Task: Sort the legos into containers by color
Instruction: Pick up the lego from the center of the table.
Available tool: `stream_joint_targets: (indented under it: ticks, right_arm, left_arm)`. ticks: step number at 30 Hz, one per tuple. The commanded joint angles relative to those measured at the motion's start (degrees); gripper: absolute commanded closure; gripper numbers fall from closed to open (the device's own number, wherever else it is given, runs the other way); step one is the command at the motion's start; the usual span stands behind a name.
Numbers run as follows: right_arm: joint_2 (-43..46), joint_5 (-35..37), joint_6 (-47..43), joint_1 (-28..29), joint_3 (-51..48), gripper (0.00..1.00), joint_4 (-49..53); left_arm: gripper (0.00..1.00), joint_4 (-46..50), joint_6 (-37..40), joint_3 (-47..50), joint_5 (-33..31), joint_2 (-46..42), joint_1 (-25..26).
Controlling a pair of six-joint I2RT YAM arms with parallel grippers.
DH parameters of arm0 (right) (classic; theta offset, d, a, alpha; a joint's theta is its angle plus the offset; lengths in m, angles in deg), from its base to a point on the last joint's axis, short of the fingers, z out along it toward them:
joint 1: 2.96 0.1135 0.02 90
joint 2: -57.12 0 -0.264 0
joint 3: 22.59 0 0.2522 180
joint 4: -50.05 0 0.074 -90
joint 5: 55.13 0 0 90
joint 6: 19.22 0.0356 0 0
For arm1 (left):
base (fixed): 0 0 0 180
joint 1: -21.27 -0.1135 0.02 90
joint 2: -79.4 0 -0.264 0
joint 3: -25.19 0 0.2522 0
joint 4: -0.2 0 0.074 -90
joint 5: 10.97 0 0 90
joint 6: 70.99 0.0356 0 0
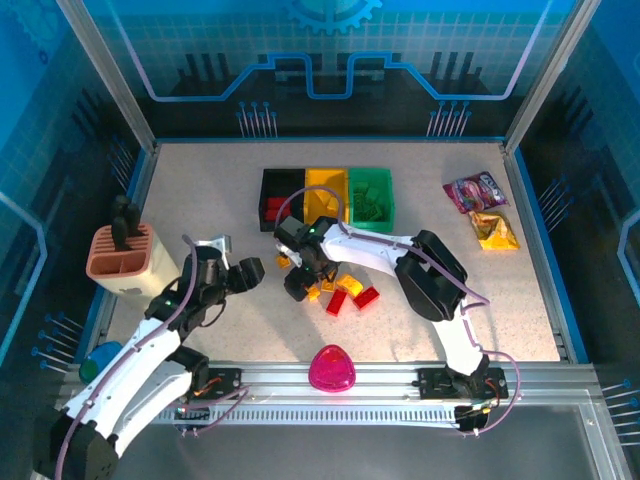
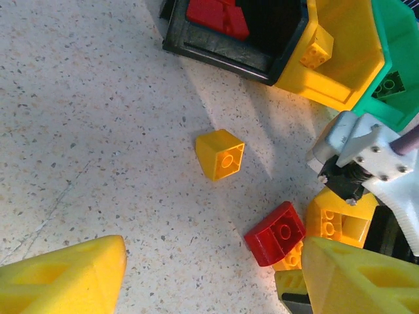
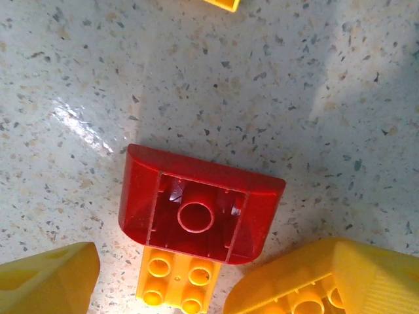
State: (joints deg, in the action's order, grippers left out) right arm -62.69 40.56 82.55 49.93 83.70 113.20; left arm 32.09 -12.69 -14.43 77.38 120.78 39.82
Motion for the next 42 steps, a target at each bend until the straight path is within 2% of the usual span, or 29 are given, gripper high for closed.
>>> stream_joint_targets:
  ticks: [1,15,24,30,36,42]
  right_arm:
    - [-1.89,-0.25,2.17,0.98,2.46,0.08,3.07]
    - [-5.71,0.78,6.37,1.96,4.07,0.15,1.91]
    - [-6.95,0.71,7.37,2.82,3.99,0.26,0.59]
    - [-8.28,0.86,8.05,2.84,4.42,0.29,-0.34]
    - [-9.20,0.55,9.02,2.88,5.08,0.29,-1.08]
    - [-10.25,-0.83,9.66,2.93,5.74,0.25,-1.61]
  left_arm:
    - [0.29,1.45,-1.52,1.08,-0.77,-0.45,0.17]
    - [0.30,2.94,-1.39,0.80,-1.70,-0.99,0.18]
    - [0.31,3.26,-0.82,1.16,-2.91,-1.00,0.18]
    - [0.32,3.18,-0.42,1.17,-3.27,-0.87,0.16]
    - [0.32,3.30,-0.33,1.10,-3.54,-0.87,0.16]
    - [0.32,3.18,0.06,1.10,-3.63,-0.86,0.17]
